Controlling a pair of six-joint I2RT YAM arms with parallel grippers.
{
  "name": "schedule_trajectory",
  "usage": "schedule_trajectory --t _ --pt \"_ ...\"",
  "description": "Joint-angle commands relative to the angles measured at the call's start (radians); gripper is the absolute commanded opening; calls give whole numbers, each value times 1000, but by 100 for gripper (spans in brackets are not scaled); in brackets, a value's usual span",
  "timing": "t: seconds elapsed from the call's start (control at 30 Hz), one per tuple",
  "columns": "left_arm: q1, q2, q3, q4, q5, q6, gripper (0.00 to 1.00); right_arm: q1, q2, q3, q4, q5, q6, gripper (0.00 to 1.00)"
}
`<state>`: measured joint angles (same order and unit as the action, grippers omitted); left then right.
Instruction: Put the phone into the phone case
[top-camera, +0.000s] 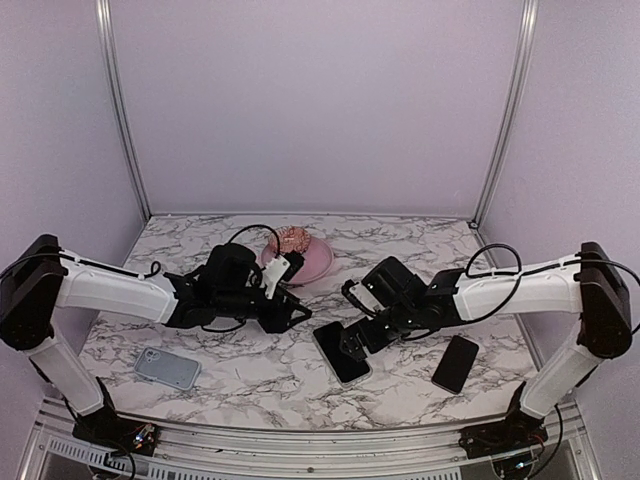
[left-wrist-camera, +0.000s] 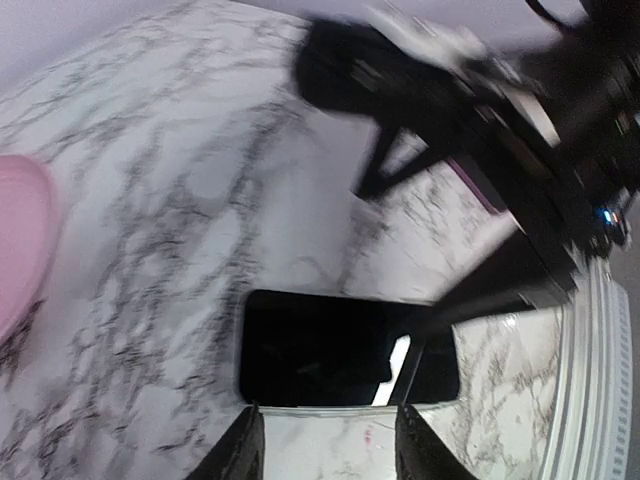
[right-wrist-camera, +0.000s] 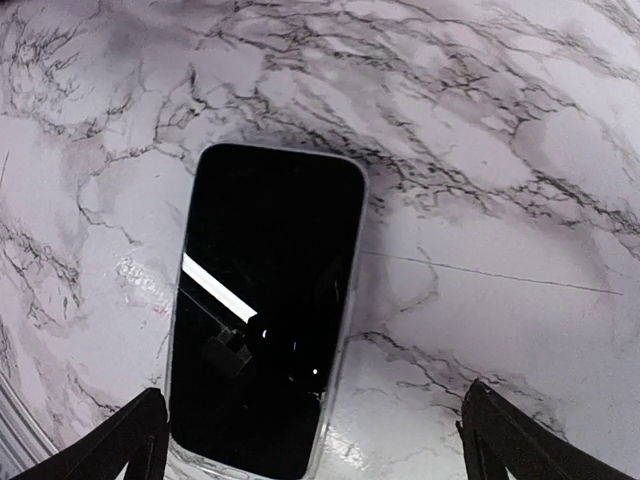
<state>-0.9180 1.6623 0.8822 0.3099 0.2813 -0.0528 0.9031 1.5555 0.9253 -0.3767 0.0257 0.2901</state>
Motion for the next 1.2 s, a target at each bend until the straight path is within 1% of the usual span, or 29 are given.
schedule_trajectory --t 0.0,0.07,0.17,0.27,0.47,0.63,0.83,0.97,1.03,1.17 --pt "89 -86 -93 40 -232 -159 54 55 67 82 -75 -15 28 99" --pt "91 -107 -122 39 -262 -159 58 64 114 114 -111 -12 53 99" --pt "91 -114 -136 40 -258 -169 62 83 182 173 -188 27 70 99" --pt "91 -95 -135 40 -249 -168 65 109 233 230 -232 28 64 99" --pt "91 -79 -133 40 -242 -158 66 129 309 272 -271 -14 64 99" --pt "90 -75 -133 39 -244 -149 66 134 354 285 -299 18 59 98" --pt "91 -70 -134 38 -241 -154 66 134 376 293 -320 52 55 82" --pt "91 -65 -126 35 -226 -158 66 134 359 289 -306 54 44 67" --pt "89 -57 -114 28 -207 -159 66 134 336 279 -276 41 33 59" --pt "89 -31 -80 21 -123 -188 67 135 253 231 -159 46 0 49"
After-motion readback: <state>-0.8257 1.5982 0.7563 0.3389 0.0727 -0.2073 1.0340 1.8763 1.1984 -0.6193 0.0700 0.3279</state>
